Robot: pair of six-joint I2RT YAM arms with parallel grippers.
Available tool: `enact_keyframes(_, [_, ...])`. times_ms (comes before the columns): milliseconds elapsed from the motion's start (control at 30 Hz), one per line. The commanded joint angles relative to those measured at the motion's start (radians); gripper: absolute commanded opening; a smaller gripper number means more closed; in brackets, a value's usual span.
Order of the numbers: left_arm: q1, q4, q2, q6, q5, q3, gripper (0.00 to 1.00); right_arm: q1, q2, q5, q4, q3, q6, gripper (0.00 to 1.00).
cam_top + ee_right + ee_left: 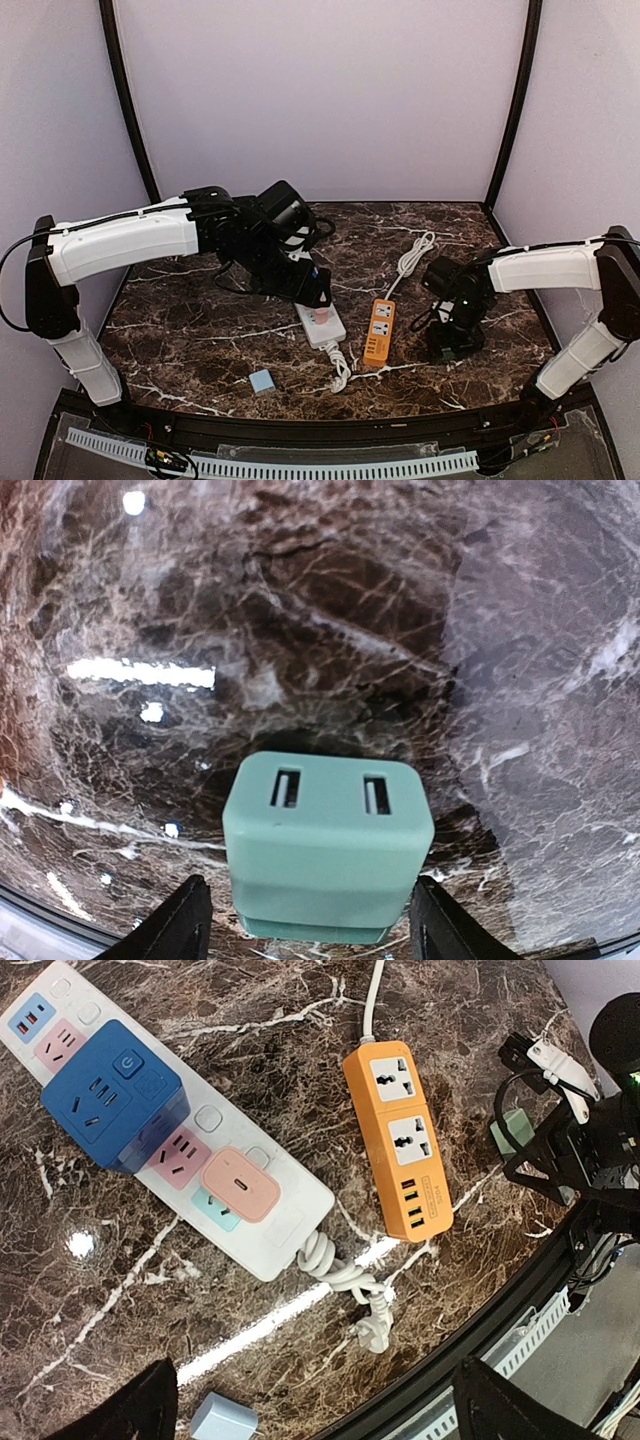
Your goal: Insert the plug
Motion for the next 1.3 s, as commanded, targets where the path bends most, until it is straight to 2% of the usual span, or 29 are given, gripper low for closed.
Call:
enact_keyframes(0, [0.006, 0.009, -0.048, 0.028, 0.014, -0.022, 0.96, 0.012, -0.022, 0.039, 0.039, -0.005, 0.036, 0.66])
enact_keyframes(200, [0.016, 0.013, -0.052, 0.054, 0.037, -0.027, 0.95, 0.035, -0.056, 0.068, 0.140, -0.070, 0.075, 0.58])
enact_keyframes(367, [0.035, 0.005, -0.044, 0.088, 0.049, -0.004, 0.95, 0.073, -0.123, 0.153, 0.173, -0.131, 0.159, 0.58])
enact_keyframes(567, [0.055, -0.024, -0.007, 0.131, 0.068, 0.051, 0.95, 0.096, -0.204, 0.173, 0.245, -0.245, 0.241, 0.57])
enact_keyframes(967, [0.074, -0.031, 0.035, 0.156, 0.106, 0.096, 0.95, 0.101, -0.227, 0.215, 0.327, -0.301, 0.268, 0.53])
enact_keyframes(1067, [0.074, -0.034, 0.037, 0.153, 0.108, 0.099, 0.95, 0.101, -0.223, 0.211, 0.334, -0.300, 0.269, 0.49])
enact_keyframes(1267, [0.076, -0.029, 0.027, 0.148, 0.119, 0.081, 0.95, 0.105, -0.211, 0.199, 0.347, -0.295, 0.268, 0.36])
